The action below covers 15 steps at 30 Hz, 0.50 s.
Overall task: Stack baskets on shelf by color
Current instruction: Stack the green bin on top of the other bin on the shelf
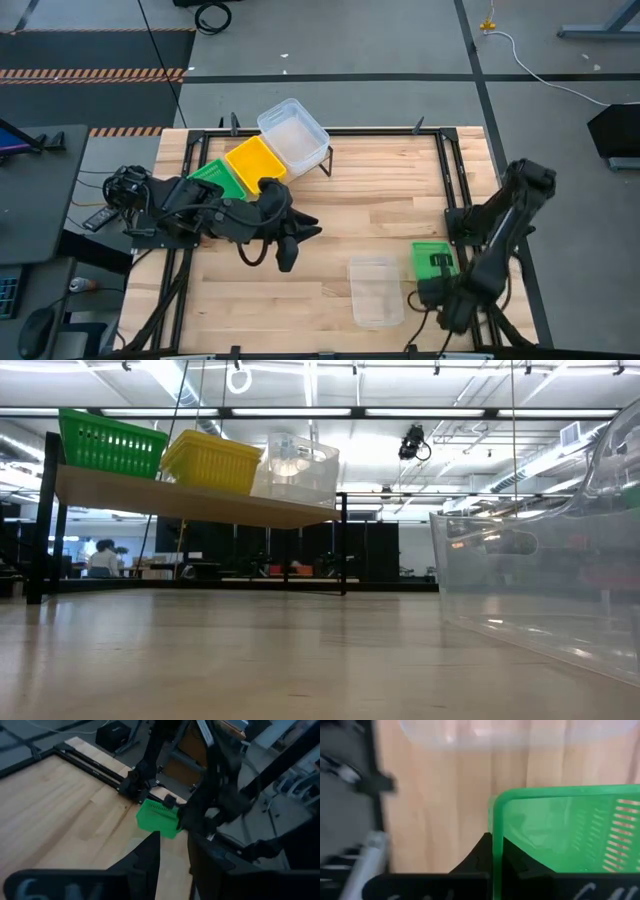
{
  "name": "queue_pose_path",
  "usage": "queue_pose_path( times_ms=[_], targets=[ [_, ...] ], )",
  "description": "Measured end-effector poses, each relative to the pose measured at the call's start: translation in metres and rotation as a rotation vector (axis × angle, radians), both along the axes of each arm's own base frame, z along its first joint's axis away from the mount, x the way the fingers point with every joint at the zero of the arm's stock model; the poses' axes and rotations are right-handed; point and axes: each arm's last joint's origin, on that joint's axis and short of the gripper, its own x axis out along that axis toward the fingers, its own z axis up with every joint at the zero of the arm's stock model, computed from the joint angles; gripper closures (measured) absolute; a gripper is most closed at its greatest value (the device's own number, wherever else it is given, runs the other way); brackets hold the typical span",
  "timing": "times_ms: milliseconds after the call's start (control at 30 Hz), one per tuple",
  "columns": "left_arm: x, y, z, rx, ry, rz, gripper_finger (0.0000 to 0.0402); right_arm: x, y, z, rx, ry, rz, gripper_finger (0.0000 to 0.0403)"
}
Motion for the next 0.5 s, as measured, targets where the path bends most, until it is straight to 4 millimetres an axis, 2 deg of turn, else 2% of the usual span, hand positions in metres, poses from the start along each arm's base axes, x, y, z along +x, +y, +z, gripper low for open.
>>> queue_pose_path(
  times_ms=[100, 267, 367, 500],
  targets=[
    [0.000, 0.004, -0.003, 0.035, 0.038, 0.001, 0.0296, 0.010, -0.019, 0.034, 0.085, -0.094, -0.024, 0.0396],
    [0.004, 0.020, -0.008, 0.020, 0.100, -0.031, 0.0296, 0.036, -0.049, 0.082, 0.109, -0.298, 0.078, 0.0396],
    [0.009, 0.028, -0.009, -0.033, 0.119, -0.107, 0.0296, 0.053, -0.067, 0.100, 0.081, -0.364, 0.106, 0.0396],
    [0.013, 0.033, -0.012, -0.021, 0.148, -0.192, 0.0296, 0.074, -0.088, 0.116, 0.084, -0.400, 0.047, 0.0396]
  ],
)
